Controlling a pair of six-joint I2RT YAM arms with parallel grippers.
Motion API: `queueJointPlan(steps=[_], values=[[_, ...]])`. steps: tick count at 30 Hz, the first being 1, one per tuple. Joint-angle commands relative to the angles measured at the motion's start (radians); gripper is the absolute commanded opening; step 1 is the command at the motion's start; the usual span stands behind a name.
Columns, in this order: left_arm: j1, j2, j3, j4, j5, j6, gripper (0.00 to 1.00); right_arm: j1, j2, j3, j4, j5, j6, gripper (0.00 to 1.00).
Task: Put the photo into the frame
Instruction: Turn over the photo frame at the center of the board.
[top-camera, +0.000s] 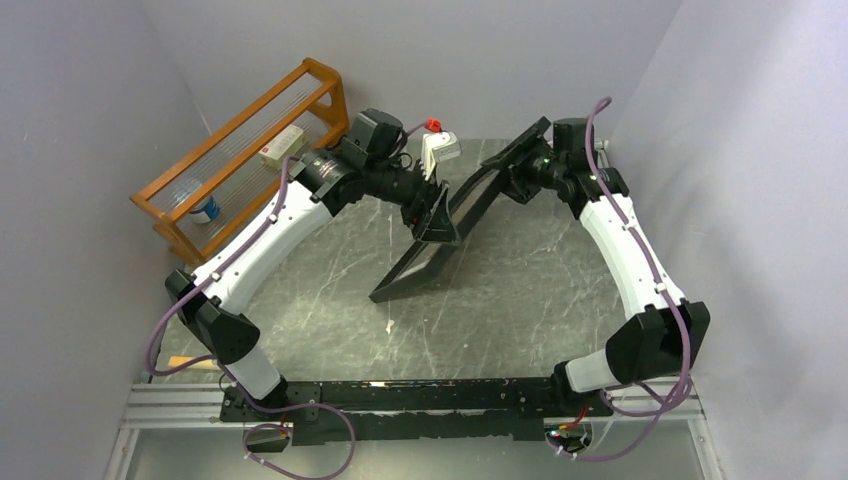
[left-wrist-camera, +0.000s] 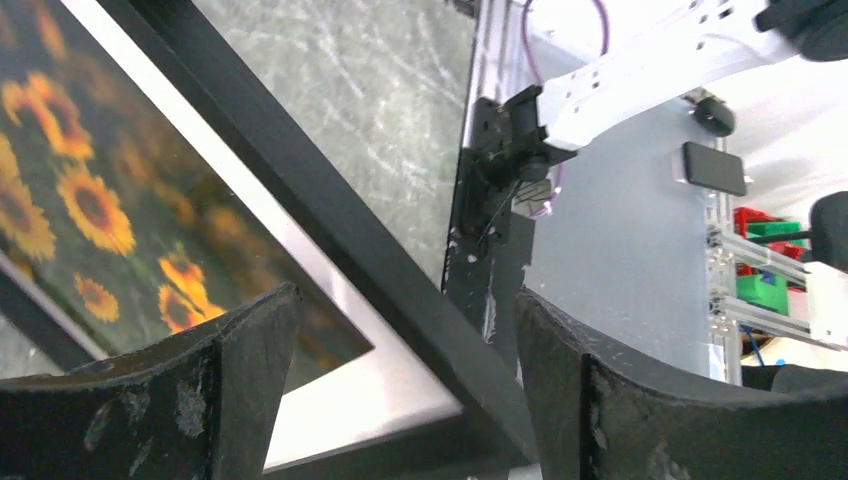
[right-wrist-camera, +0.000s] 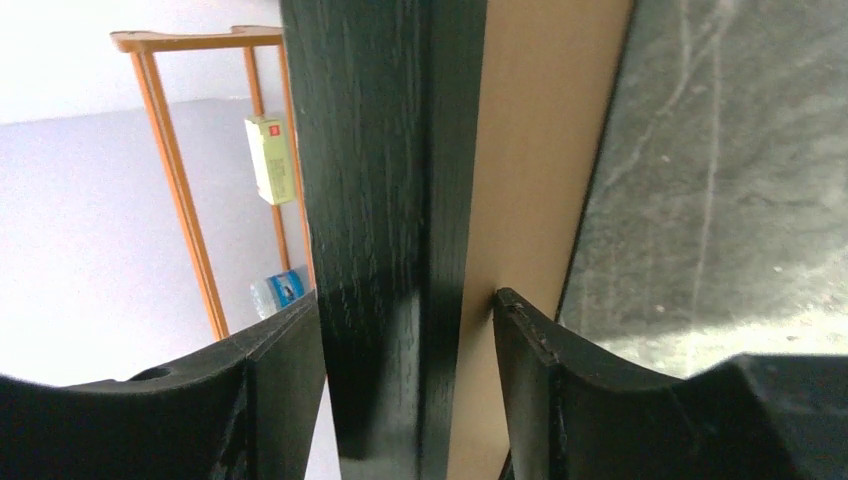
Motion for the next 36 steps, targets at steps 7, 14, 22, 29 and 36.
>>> queueJointPlan(steps=[7, 14, 22, 29, 36], values=[[0.022, -0.03, -0.034, 0.149, -0.063, -0.134, 0.85, -0.13, -0.167, -0.215, 0.093, -0.169, -0.141, 0.47], [0.18, 0.034, -0.152, 0.117, -0.243, -0.28, 0.81, -0.196, -0.121, -0.339, 0.243, -0.334, -0.318, 0.63], [0.332, 0.105, -0.377, 0.172, -0.448, -0.344, 0.8, -0.199, -0.065, -0.526, 0.558, -0.33, -0.298, 0.78], [0.391, 0.208, -0.437, 0.19, -0.525, -0.355, 0.79, -0.232, 0.027, -0.55, 0.639, -0.288, -0.306, 0.8], [0.419, 0.297, -0.467, 0.233, -0.339, -0.274, 0.75, -0.241, 0.183, -0.511, 0.661, -0.268, -0.316, 0.8]])
